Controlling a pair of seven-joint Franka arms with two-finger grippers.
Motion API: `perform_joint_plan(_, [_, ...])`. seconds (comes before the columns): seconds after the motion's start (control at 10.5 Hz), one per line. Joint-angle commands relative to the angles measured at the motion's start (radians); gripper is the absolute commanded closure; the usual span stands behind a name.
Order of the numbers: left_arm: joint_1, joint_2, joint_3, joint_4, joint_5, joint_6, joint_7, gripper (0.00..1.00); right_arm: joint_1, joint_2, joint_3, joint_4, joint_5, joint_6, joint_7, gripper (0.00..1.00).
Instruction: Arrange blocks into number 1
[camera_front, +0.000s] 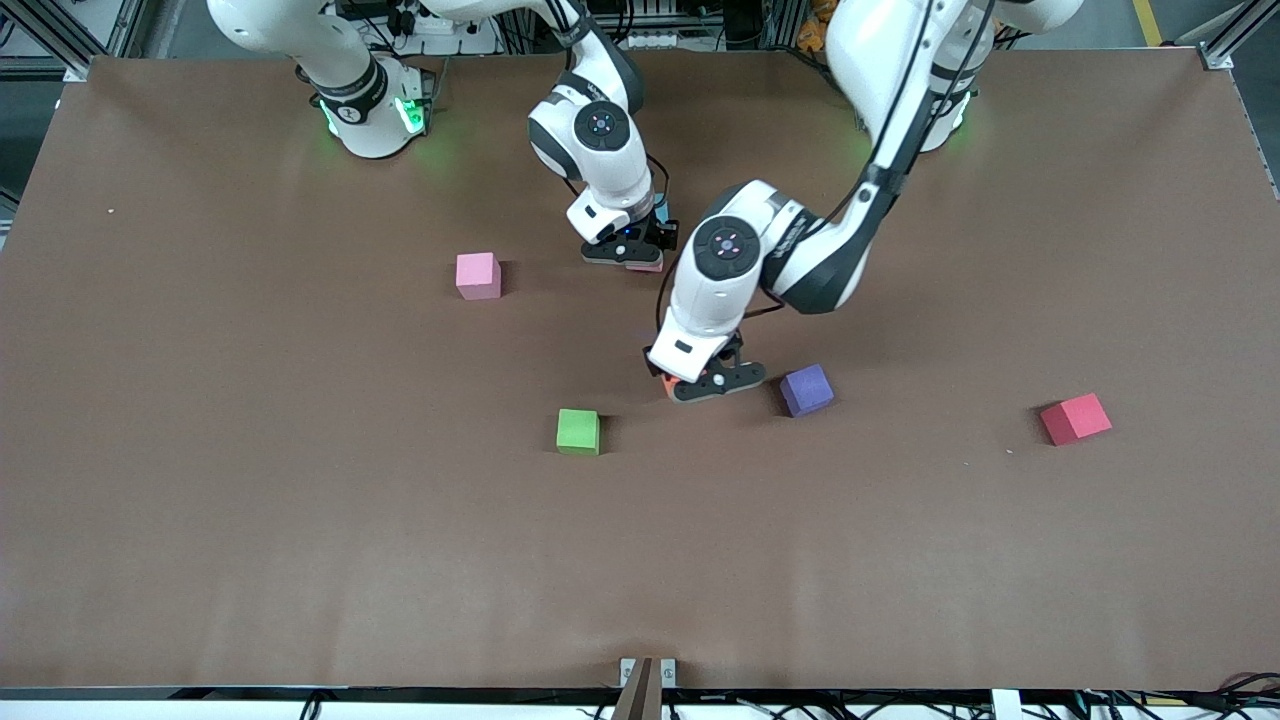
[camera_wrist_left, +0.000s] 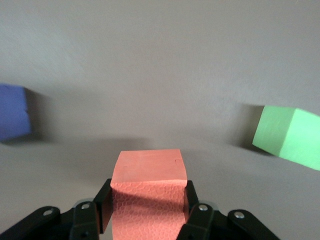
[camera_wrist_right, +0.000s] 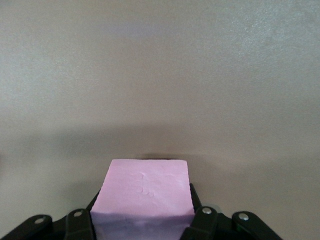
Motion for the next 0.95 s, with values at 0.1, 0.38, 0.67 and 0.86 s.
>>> perform_joint_plan(0.1, [0.069,-0.096,0.007,-0.021,-0.023,-0.102,0.157,1.0,0.023,0.017,-0.004,0.021,0.008,-0.008,0.015,0.39])
perform_joint_plan(0.38, [0.15,-0.157,0.006,-0.03,-0.025,-0.214,0.296,1.0,0.033,0.029,0.004,0.023,0.005,-0.006,0.012,0.33])
perform_joint_plan(0.67, [0.174,-0.17,0.006,-0.031,-0.026,-0.25,0.284,1.0,0.035,0.025,0.004,0.021,0.002,-0.003,0.012,0.0])
perform_joint_plan(0.86, [0.176,-0.191,0.007,-0.031,-0.045,-0.28,0.271,1.0,0.017,-0.021,0.004,0.005,0.002,-0.012,0.012,0.0])
